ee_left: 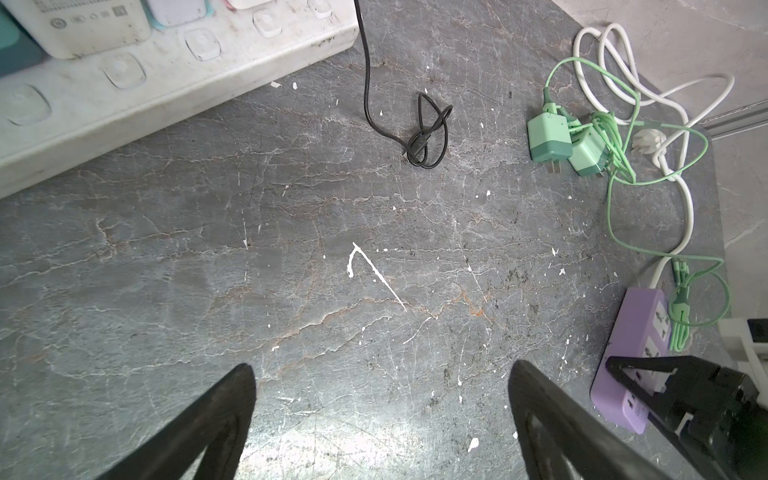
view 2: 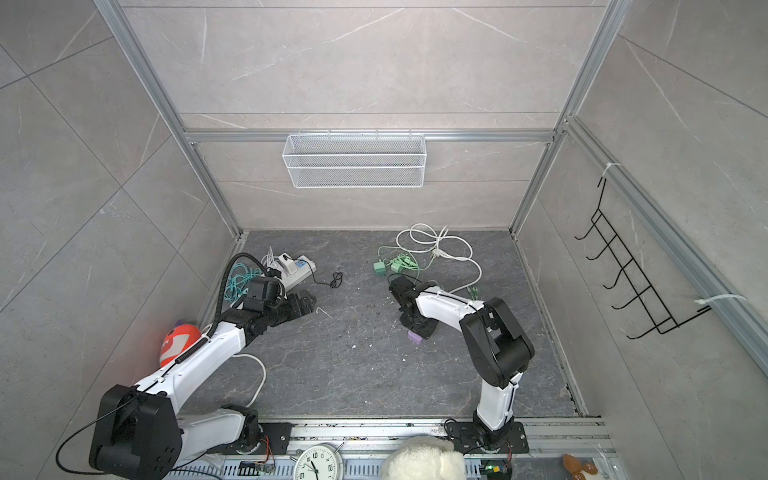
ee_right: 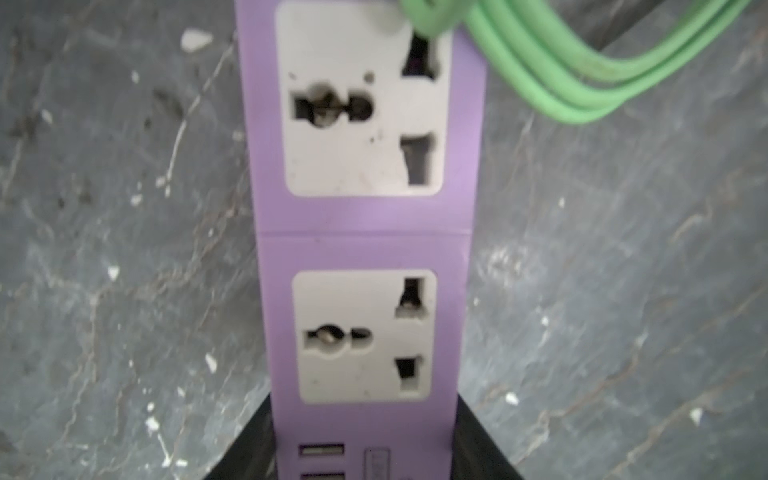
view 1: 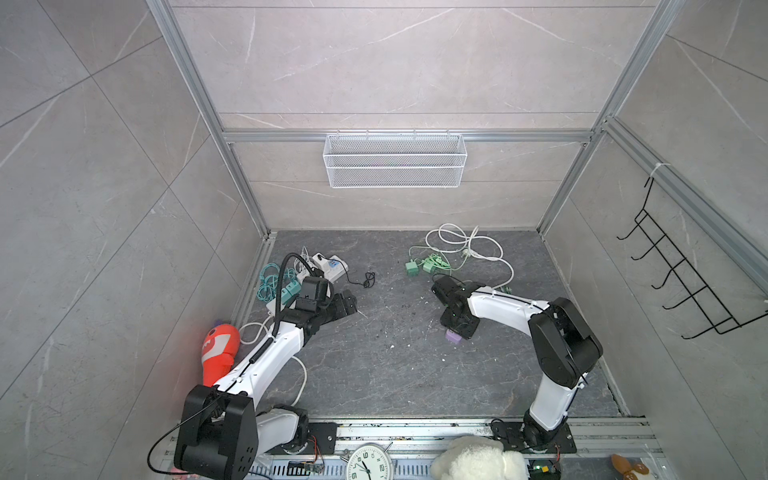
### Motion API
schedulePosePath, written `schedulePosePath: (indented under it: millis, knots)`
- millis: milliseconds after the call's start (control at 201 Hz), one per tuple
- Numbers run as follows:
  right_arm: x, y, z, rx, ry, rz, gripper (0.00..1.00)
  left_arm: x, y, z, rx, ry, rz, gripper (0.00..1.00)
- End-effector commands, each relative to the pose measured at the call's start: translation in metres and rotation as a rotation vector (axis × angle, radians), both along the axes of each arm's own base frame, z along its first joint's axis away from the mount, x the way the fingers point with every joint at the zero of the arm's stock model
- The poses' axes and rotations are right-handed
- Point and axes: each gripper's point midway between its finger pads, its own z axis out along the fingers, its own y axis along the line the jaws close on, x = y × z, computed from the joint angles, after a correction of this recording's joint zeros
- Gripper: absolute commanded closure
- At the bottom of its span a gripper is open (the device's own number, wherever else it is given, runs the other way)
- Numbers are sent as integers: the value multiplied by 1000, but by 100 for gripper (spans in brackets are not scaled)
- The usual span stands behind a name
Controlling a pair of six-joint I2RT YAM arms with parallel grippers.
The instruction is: Insert the plug
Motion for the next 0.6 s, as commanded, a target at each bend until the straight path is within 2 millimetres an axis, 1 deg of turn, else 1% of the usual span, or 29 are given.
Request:
schedulePosePath:
  millis: [0, 144, 199, 259, 284, 373, 463, 592]
  knots:
    - [-9, 18, -13, 28, -26, -73, 85, -2, -8, -1, -18, 26, -37, 3]
    - [-15, 44, -24, 48, -9, -52, 84, -1, -9, -7, -15, 28, -50, 3]
    - [-21, 53, -27, 61, -4, -50, 79, 0, -11, -8, -22, 27, -57, 3]
    - [-25, 65, -28, 93, -13, -39, 72, 3, -13, -9, -24, 23, -58, 3]
    - [-26, 69, -27, 108, -18, -33, 68, 5, -14, -9, -26, 19, -59, 3]
    - [-31, 81, -19, 133, -30, -9, 62, 12, -16, -9, -30, 12, -51, 2]
    - [-35, 91, -11, 153, -38, 14, 51, 23, -22, -5, -16, -2, -55, 2]
    - [-35, 98, -3, 182, -33, 42, 44, 44, -36, -4, 3, -26, -74, 2]
